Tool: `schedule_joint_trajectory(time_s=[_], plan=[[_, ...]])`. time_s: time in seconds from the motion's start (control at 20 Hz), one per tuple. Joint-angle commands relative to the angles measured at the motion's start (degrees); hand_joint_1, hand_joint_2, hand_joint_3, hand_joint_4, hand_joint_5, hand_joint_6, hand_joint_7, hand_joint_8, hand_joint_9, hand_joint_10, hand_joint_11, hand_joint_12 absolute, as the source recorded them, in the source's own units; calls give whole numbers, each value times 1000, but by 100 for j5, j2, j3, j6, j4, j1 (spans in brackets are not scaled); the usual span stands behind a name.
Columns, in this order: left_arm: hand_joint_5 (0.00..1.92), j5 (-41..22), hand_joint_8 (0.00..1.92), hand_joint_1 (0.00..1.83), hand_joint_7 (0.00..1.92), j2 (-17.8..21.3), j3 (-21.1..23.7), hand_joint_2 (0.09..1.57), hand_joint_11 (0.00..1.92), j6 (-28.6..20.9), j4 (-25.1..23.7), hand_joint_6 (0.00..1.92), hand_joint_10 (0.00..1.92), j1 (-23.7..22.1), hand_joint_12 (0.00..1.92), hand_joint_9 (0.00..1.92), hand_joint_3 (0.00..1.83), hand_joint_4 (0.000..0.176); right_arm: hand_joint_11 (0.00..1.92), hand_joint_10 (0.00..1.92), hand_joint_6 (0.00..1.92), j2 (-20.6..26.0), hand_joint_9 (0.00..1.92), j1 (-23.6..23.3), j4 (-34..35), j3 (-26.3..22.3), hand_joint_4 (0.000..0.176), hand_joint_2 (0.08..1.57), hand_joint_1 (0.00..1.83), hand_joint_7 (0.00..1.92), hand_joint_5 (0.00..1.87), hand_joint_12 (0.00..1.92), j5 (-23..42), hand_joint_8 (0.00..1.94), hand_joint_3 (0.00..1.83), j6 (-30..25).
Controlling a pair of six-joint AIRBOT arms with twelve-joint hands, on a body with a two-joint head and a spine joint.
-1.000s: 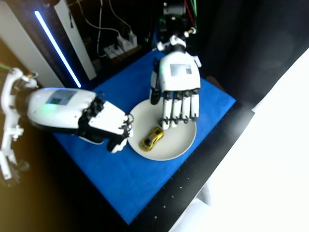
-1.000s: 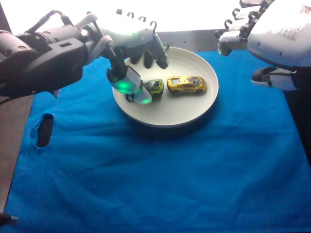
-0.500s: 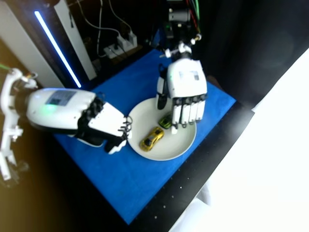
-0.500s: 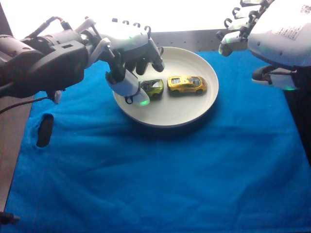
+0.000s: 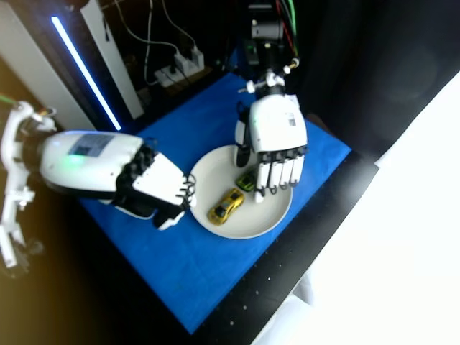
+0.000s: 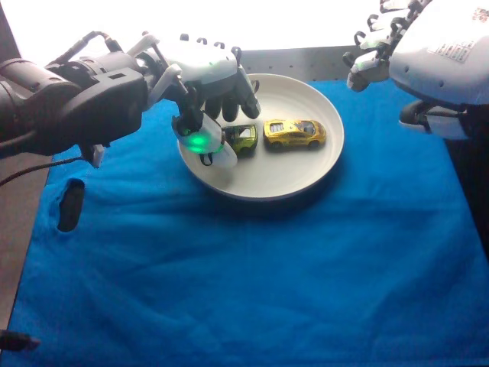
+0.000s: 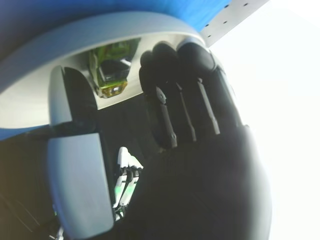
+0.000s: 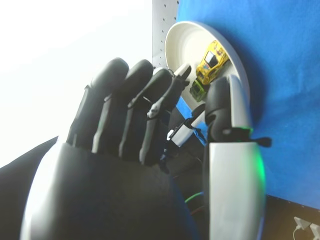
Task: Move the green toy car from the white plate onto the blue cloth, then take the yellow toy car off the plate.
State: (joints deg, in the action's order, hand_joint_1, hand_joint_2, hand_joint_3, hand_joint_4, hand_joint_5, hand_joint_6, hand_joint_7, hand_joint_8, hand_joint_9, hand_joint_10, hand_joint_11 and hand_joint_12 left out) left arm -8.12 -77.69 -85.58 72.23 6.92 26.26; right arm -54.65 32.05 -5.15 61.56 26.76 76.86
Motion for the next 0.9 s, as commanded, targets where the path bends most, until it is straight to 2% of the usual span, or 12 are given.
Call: schedule_joint_trajectory(time_s=[0.0,0.1,0.15,0.35,0.45,0.6,0.65,0.7,0.75,0.8,0.85], plan=[[783,-568,660,1041,681,0,-22,947,513,-7,2,4,1054,-31,1596,633,1,0,409,1397,340,-3,544,-89,21,-1,0,977,1267,623,750,1836,710,1066,0,40],[806,-566,570,1038,707,-3,-25,948,484,-7,2,10,1020,-30,1587,625,0,0,399,1396,349,-3,532,-89,21,-1,0,976,1280,608,741,1824,710,1063,0,40],[814,-560,601,1036,708,-14,-36,950,483,-7,3,12,1076,-25,1620,614,0,0,385,1368,359,-3,527,-89,21,-1,0,977,1277,607,738,1810,711,1035,0,40],[836,-533,655,1058,697,-61,-94,970,482,-7,41,18,1089,6,1619,603,6,0,420,1285,471,-3,582,-89,21,-9,0,966,1267,663,714,1764,716,970,0,40],[893,-503,705,1105,736,-96,-149,999,563,-7,60,42,1107,20,1595,670,6,0,422,1334,625,-3,569,-89,21,-17,0,979,1251,641,657,1797,723,1038,2,40],[950,-479,751,1154,774,-123,-199,1022,576,-7,112,69,1134,45,1617,706,6,0,383,1342,649,-3,551,-89,21,-25,0,971,1263,642,659,1811,728,1039,0,40],[871,-479,1112,1207,915,-127,-204,1125,632,-7,117,839,1200,54,1653,751,6,0,410,1347,646,-3,563,-89,21,-29,0,973,1264,641,646,1822,728,1036,0,40],[801,-479,1230,1206,910,-133,-212,1168,641,-7,128,1093,1204,59,1650,760,6,0,434,1342,623,-3,579,-89,21,-34,0,968,1278,653,649,1812,730,1023,0,40],[753,-479,1270,1198,892,-139,-220,1192,645,-7,135,1202,1176,63,1609,774,5,0,399,1327,604,-3,558,-89,21,-37,0,976,1262,647,648,1811,732,1001,1,40],[744,-479,1274,1197,891,-142,-226,1199,658,-7,157,1224,1150,71,1585,796,0,0,398,1296,572,-3,561,-89,21,-40,0,981,1257,650,647,1791,734,972,2,40],[708,-480,1228,1323,846,-142,-229,1190,664,-6,178,1211,1364,75,1553,834,3,0,429,1311,576,-3,591,-89,21,-43,0,966,1285,685,679,1802,734,984,0,40]])
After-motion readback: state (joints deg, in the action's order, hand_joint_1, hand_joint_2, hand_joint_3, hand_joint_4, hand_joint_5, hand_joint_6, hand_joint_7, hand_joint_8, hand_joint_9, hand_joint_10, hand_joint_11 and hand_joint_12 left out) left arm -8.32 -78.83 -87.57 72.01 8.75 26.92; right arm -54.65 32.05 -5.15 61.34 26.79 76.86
